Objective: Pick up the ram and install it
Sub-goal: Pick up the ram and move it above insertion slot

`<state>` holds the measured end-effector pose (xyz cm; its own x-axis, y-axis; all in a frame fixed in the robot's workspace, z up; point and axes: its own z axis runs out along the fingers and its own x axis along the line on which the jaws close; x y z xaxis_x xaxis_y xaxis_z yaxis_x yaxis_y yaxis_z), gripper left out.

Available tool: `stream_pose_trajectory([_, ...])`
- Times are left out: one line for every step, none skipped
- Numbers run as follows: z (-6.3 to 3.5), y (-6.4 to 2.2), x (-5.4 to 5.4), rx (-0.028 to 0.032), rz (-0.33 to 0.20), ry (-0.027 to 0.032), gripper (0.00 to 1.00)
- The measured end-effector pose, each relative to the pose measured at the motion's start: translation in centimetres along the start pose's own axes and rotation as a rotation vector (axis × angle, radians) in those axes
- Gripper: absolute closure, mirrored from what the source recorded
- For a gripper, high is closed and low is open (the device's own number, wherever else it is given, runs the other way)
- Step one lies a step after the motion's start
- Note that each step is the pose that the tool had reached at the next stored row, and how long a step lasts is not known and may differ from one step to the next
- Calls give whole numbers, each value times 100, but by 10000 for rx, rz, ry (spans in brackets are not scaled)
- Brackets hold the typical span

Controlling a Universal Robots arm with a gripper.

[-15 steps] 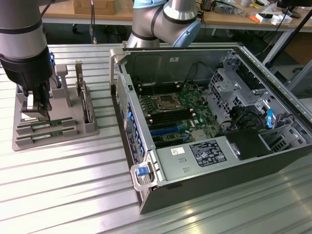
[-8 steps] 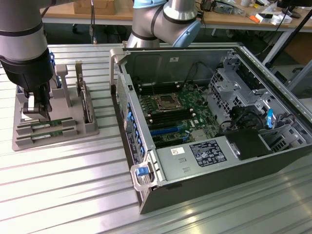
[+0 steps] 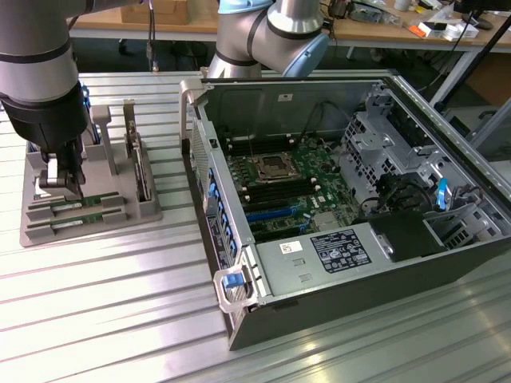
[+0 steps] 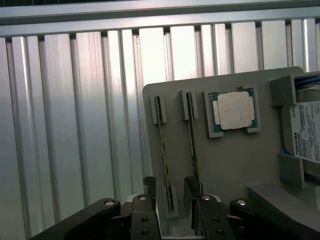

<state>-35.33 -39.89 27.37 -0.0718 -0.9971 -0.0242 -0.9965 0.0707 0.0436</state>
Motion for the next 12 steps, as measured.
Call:
stream_pose_trajectory([10,0,0,0,-27,1,64])
stream_pose_trajectory([17,-1,0,0,-48,2,64])
stream_pose_trajectory([21,-1,0,-2,-84,5,64])
stream_pose_trajectory([29,-2,0,-3,-166,9,64])
stream_pose_trajectory([35,-3,1,-6,-246,14,64])
stream_pose_trajectory([41,-5,0,-6,-281,14,64])
stream_pose_trajectory([44,-9,0,-4,-288,13,64])
stream_pose_trajectory([46,-15,0,-5,-291,14,64])
stream_pose_trajectory([48,-23,0,-5,-292,15,64])
stream_pose_trajectory([52,-27,-1,-6,-292,15,64])
stream_pose_trajectory([56,-34,-1,-6,-295,15,64])
stream_pose_trajectory([64,-40,-1,-7,-297,23,64])
